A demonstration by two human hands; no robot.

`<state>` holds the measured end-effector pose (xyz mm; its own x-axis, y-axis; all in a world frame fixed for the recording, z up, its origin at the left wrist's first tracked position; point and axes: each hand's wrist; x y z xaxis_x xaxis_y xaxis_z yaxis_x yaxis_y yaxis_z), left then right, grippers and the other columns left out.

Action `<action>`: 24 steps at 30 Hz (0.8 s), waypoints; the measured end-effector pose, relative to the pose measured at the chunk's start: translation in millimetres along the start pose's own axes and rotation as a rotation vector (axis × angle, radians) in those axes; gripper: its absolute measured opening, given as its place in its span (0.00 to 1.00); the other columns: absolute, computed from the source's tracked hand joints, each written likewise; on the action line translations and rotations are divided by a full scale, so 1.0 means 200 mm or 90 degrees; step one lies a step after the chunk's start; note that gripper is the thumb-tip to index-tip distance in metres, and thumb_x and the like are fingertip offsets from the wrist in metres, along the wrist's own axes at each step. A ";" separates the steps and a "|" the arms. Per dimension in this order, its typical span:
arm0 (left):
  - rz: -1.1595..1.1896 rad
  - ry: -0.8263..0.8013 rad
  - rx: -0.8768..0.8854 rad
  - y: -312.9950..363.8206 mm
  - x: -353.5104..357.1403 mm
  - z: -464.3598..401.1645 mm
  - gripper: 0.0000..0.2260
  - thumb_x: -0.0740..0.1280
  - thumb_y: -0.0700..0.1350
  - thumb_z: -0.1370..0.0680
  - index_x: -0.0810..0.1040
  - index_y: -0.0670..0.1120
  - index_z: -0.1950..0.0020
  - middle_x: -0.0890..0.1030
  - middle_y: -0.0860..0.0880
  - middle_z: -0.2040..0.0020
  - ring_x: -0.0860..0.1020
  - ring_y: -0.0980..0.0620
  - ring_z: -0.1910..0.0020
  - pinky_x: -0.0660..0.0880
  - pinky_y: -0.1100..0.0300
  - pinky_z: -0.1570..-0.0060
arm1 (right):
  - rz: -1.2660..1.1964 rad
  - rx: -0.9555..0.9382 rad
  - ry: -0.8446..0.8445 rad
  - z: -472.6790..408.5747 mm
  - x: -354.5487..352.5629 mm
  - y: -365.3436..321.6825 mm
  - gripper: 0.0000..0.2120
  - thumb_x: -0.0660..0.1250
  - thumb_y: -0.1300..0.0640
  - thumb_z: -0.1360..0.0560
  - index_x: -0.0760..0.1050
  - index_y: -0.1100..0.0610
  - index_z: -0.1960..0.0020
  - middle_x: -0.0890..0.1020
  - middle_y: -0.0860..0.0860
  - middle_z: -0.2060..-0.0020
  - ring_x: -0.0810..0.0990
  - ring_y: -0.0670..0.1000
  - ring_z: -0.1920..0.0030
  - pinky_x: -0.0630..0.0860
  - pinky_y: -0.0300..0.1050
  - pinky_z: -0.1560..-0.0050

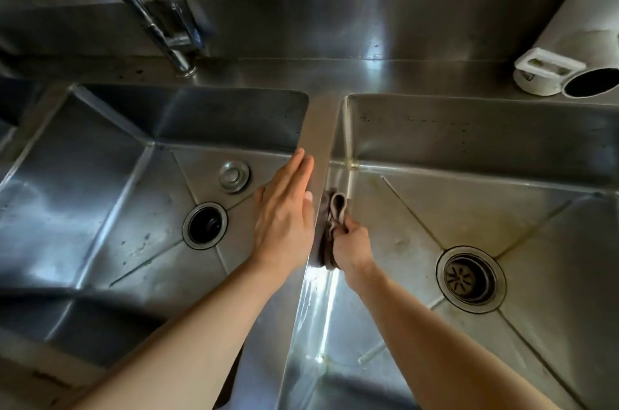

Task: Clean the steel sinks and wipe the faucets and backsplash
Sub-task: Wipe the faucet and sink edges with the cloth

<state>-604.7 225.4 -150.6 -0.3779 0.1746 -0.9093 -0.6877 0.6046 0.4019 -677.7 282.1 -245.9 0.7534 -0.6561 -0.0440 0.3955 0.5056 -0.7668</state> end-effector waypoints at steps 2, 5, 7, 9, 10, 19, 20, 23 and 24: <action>0.004 -0.006 0.000 -0.01 0.00 0.00 0.26 0.48 0.48 0.23 0.66 0.45 0.26 0.63 0.52 0.25 0.64 0.53 0.28 0.65 0.44 0.33 | 0.027 0.035 0.020 -0.08 0.01 0.06 0.19 0.55 0.67 0.22 0.74 0.56 0.35 0.77 0.56 0.44 0.76 0.54 0.50 0.72 0.46 0.40; -0.001 -0.003 0.003 -0.02 0.00 0.01 0.25 0.47 0.49 0.22 0.64 0.46 0.25 0.61 0.54 0.24 0.61 0.57 0.27 0.63 0.49 0.30 | 0.072 0.069 0.052 -0.16 0.02 0.12 0.16 0.57 0.64 0.21 0.72 0.62 0.35 0.67 0.57 0.39 0.74 0.61 0.42 0.63 0.35 0.38; -0.006 0.001 0.006 -0.02 0.00 0.00 0.26 0.47 0.50 0.22 0.64 0.46 0.25 0.60 0.54 0.24 0.60 0.58 0.27 0.61 0.56 0.29 | 0.133 0.050 0.032 -0.16 0.01 0.11 0.17 0.57 0.63 0.20 0.70 0.61 0.32 0.69 0.58 0.44 0.72 0.62 0.40 0.64 0.37 0.38; -0.012 -0.004 -0.002 -0.03 0.00 0.00 0.26 0.47 0.50 0.22 0.64 0.46 0.25 0.61 0.54 0.24 0.60 0.58 0.27 0.61 0.56 0.30 | 0.193 0.016 0.013 -0.11 -0.01 0.06 0.18 0.58 0.62 0.22 0.72 0.58 0.32 0.75 0.59 0.51 0.73 0.61 0.39 0.69 0.45 0.37; -0.023 -0.009 -0.006 -0.03 0.00 0.00 0.26 0.47 0.50 0.22 0.64 0.47 0.25 0.61 0.54 0.24 0.61 0.57 0.28 0.61 0.54 0.30 | 0.191 -0.008 0.005 -0.05 -0.02 0.02 0.17 0.60 0.62 0.23 0.74 0.58 0.35 0.78 0.60 0.52 0.75 0.60 0.40 0.73 0.48 0.39; -0.117 0.007 -0.009 0.06 -0.17 0.25 0.24 0.51 0.46 0.24 0.71 0.45 0.30 0.67 0.50 0.27 0.65 0.51 0.30 0.58 0.57 0.31 | 0.150 -0.194 -0.118 0.44 -0.15 -0.21 0.13 0.62 0.65 0.26 0.75 0.59 0.42 0.79 0.56 0.52 0.80 0.54 0.55 0.77 0.46 0.49; -0.129 -0.003 -0.017 0.06 -0.17 0.32 0.24 0.51 0.46 0.23 0.70 0.46 0.29 0.66 0.51 0.26 0.65 0.51 0.30 0.60 0.53 0.31 | 0.154 -0.193 -0.107 0.44 -0.14 -0.18 0.14 0.61 0.65 0.26 0.74 0.60 0.42 0.79 0.57 0.51 0.79 0.54 0.55 0.77 0.48 0.49; -0.135 -0.024 -0.032 0.05 -0.11 0.46 0.23 0.52 0.45 0.22 0.65 0.48 0.27 0.64 0.53 0.25 0.65 0.53 0.31 0.64 0.52 0.37 | 0.148 -0.128 -0.068 0.32 -0.08 -0.03 0.11 0.61 0.65 0.27 0.76 0.61 0.46 0.78 0.61 0.50 0.79 0.59 0.56 0.76 0.49 0.49; -0.125 -0.021 -0.035 0.05 -0.10 0.47 0.23 0.52 0.45 0.22 0.65 0.48 0.26 0.63 0.54 0.25 0.66 0.54 0.31 0.63 0.53 0.38 | 0.160 -0.082 -0.058 0.27 -0.06 0.02 0.10 0.61 0.64 0.27 0.77 0.60 0.47 0.78 0.61 0.49 0.79 0.59 0.55 0.75 0.48 0.48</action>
<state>-545.3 300.3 -138.5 -0.2137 0.0839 -0.9733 -0.7795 0.5859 0.2216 -657.4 322.8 -214.7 0.8658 -0.4631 -0.1897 0.1251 0.5673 -0.8140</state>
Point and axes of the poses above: each hand's wrist, its own z-axis away from the middle knuckle, its own x-axis out of the palm, y = z × x
